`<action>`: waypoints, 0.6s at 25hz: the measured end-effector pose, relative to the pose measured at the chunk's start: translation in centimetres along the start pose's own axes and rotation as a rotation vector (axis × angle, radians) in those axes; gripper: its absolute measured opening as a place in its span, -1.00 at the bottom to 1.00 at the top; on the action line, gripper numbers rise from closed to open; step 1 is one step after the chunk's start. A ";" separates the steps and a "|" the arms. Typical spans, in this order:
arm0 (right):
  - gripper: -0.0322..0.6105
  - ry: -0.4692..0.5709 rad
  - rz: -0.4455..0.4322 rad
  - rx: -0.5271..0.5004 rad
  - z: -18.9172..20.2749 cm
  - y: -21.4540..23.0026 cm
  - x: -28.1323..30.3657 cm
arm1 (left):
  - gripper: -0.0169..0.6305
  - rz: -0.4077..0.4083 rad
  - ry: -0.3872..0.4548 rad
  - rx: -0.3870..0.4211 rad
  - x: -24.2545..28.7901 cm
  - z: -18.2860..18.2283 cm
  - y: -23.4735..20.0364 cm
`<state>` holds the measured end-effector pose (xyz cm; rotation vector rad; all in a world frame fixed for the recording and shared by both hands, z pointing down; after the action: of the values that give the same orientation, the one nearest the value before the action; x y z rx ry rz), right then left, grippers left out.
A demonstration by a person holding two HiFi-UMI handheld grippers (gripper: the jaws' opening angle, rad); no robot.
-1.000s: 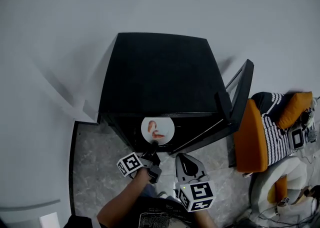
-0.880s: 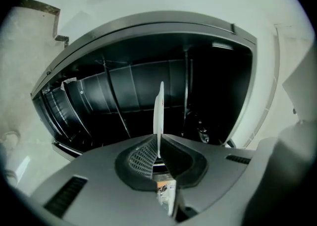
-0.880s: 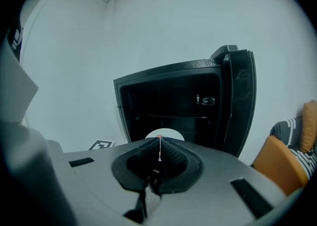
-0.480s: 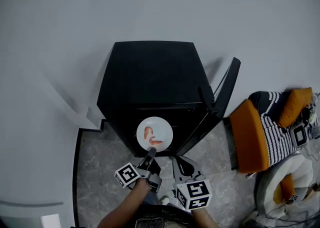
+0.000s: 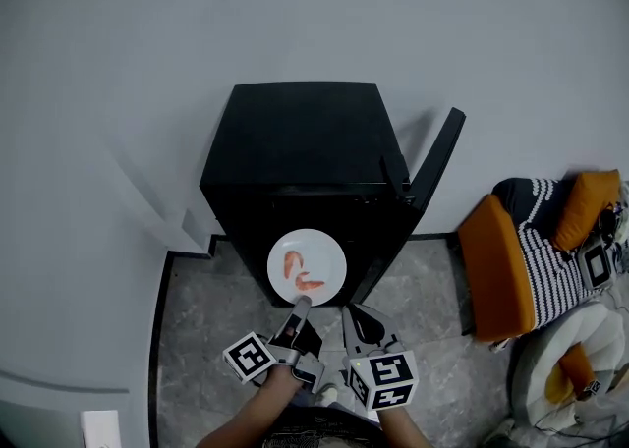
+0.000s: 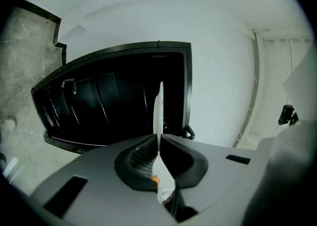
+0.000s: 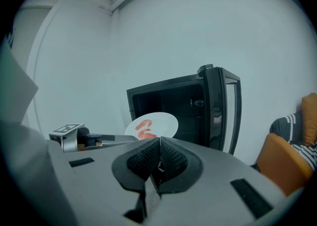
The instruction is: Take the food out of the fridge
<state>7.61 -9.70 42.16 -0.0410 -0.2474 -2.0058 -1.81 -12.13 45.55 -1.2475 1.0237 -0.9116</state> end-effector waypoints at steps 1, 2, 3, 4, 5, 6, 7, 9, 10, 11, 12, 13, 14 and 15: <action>-0.83 0.002 -0.003 0.003 0.1 -0.1 -0.4 | -0.87 0.002 0.006 0.000 -0.6 0.1 0.4; -0.83 0.003 -0.007 0.005 0.1 -0.3 -0.8 | -0.87 0.003 0.012 0.001 -1.1 0.3 0.9; -0.83 0.004 -0.011 0.007 0.2 -0.5 -1.1 | -0.88 0.002 0.019 0.002 -1.5 0.4 1.2; -0.83 0.005 -0.016 0.009 0.3 -0.7 -1.4 | -0.87 0.001 0.024 0.005 -2.0 0.5 1.5; -0.83 0.005 -0.020 0.009 0.4 -0.8 -1.6 | -0.87 -0.001 0.030 0.007 -2.4 0.6 1.7; -0.83 0.006 -0.022 0.009 0.4 -0.9 -1.9 | -0.87 -0.003 0.035 0.010 -2.8 0.6 1.9; -0.83 0.007 -0.024 0.009 0.5 -1.0 -2.2 | -0.87 -0.004 0.039 0.012 -3.1 0.7 2.0; -0.83 0.011 -0.023 0.006 0.6 -1.2 -2.8 | -0.87 0.000 0.045 0.014 -3.7 0.9 2.2; -0.83 0.013 -0.022 0.005 0.7 -1.2 -3.0 | -0.87 0.003 0.048 0.015 -3.9 1.0 2.3; -0.83 0.014 -0.022 0.004 0.7 -1.1 -3.2 | -0.87 0.005 0.049 0.015 -4.0 1.1 2.4; -0.83 0.016 -0.022 0.003 0.7 -1.1 -3.3 | -0.87 0.006 0.051 0.017 -4.1 1.2 2.5; -0.83 0.017 -0.023 0.002 0.7 -1.1 -3.4 | -0.87 0.006 0.052 0.020 -4.2 1.3 2.5; -0.83 0.018 -0.025 0.000 0.6 -1.1 -3.5 | -0.88 0.007 0.052 0.022 -4.3 1.3 2.5; -0.83 0.019 -0.026 -0.002 0.6 -1.2 -3.6 | -0.88 0.008 0.053 0.021 -4.4 1.4 2.5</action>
<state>8.04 -5.89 42.10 -0.0201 -0.2353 -2.0313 -1.81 -7.26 43.57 -1.2062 1.0573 -0.9512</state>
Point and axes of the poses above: the fingertips, and each gripper's own axes: x forward along the fingers, y to its right, z out of its underside, the point moved 2 cm from there along -x, backward along the fingers, and after that the axes turned 13 degrees about y, right-handed, at the moved point
